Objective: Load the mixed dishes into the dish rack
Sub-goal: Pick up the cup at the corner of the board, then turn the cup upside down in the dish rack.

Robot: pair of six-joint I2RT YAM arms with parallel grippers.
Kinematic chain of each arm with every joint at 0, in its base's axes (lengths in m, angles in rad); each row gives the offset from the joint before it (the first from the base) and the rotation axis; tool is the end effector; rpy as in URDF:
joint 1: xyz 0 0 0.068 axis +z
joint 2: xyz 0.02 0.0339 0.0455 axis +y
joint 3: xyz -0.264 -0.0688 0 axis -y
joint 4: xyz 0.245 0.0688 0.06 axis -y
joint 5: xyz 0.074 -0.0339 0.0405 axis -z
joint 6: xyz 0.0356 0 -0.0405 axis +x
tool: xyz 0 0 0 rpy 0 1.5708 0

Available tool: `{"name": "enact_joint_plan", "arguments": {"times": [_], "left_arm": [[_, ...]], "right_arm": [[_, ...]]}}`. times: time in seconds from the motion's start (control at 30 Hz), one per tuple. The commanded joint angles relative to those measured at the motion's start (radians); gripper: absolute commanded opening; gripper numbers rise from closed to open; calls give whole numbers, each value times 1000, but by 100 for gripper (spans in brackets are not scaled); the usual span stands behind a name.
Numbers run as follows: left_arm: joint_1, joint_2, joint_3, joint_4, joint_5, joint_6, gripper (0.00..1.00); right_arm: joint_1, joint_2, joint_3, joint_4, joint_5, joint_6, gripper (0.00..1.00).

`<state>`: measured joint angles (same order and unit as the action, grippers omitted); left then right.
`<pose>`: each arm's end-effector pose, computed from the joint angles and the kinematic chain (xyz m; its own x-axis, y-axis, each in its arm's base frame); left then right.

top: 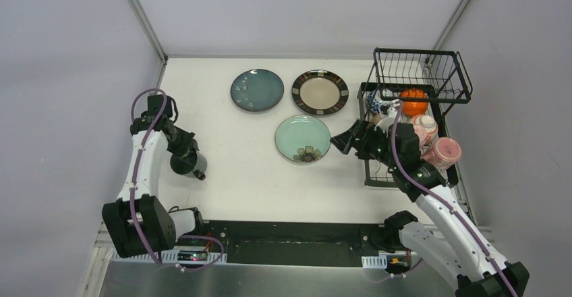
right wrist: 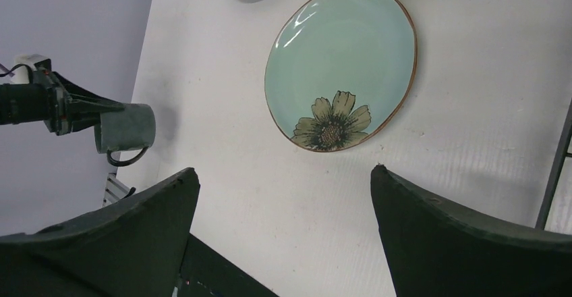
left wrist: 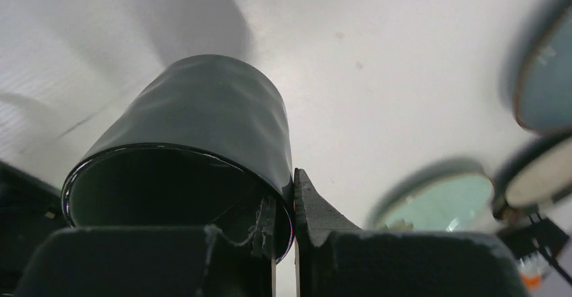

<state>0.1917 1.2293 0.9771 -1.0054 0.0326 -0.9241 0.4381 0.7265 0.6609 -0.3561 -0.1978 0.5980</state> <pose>0.2138 0.0403 0.2550 -0.4186 -0.8938 -0.1609 -0.8541 0.4477 -0.2646 0.1514 0.0786 0.2881 -0.6319 0.3136 -0.7088 -0.2693 0.7687 0.5801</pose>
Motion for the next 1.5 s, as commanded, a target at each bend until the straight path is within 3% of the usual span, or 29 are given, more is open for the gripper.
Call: {"name": "enact_joint_plan", "arguments": {"times": [0.0, 0.2, 0.47, 0.67, 0.8, 0.93, 1.17, 1.47], "left_arm": [[7, -125, 27, 159, 258, 61, 0], [-2, -218, -50, 440, 537, -24, 0], [-31, -286, -127, 782, 681, -222, 0], [-66, -295, -264, 1247, 779, -478, 0], [-130, -281, -250, 1317, 793, -533, 0], [-224, -257, -221, 1376, 779, -564, 0], [-434, -172, -143, 1444, 754, -598, 0], [-520, -176, -122, 1450, 689, -623, 0]], "right_arm": [[31, 72, 14, 156, -45, 18, 100], [153, 200, 59, 281, -76, 111, 99], [261, 409, 100, 586, -203, 178, 97], [298, 507, 148, 693, -218, 227, 95], [317, 553, 125, 857, -234, 294, 94], [325, 616, 99, 1038, -265, 358, 82], [344, 638, 64, 1147, -301, 377, 80], [344, 596, 46, 1168, -300, 384, 79]]}}
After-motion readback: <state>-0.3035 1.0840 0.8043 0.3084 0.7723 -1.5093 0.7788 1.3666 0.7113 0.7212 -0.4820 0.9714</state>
